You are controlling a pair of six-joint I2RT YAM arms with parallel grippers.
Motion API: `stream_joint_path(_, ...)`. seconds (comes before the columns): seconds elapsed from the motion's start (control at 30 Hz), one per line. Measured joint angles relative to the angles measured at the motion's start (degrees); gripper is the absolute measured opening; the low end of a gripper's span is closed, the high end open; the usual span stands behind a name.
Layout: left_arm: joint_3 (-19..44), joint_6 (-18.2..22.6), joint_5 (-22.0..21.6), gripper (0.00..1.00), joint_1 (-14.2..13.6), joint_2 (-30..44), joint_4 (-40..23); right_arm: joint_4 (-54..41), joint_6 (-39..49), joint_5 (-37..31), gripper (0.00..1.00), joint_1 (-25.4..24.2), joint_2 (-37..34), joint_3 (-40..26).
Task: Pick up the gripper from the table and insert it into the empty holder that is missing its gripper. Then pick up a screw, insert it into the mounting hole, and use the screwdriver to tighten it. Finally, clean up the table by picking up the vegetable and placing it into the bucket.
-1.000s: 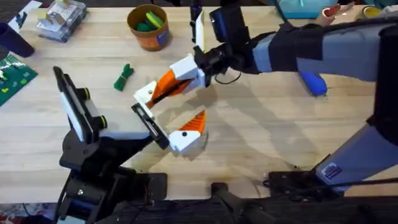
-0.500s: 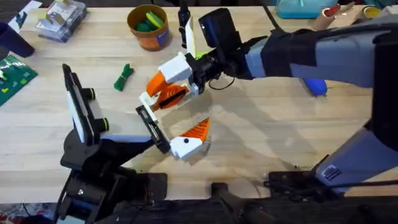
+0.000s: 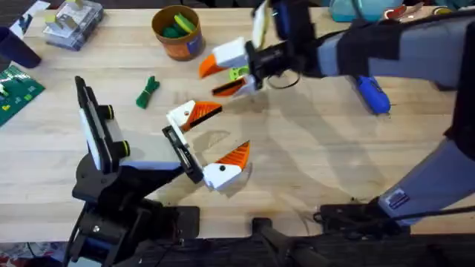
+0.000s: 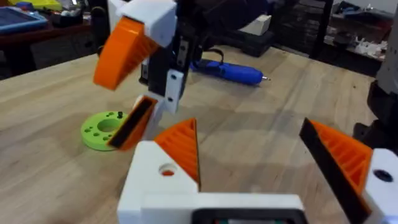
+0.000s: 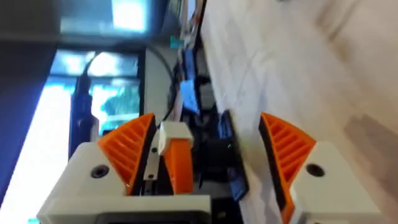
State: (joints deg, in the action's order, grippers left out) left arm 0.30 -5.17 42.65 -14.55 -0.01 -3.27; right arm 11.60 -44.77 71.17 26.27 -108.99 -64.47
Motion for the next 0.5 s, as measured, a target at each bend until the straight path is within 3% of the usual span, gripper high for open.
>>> stream_joint_path(0.23,0.0,0.0,0.0,0.995,0.0,0.0,0.0,0.0,0.0,-3.5,0.994,-8.0,0.0,0.0)
stream_joint_path(0.5,0.0,0.0,0.0,0.995,0.0,0.0,0.0,-4.4,0.8,-10.1,0.994,-8.9,0.0,-3.6)
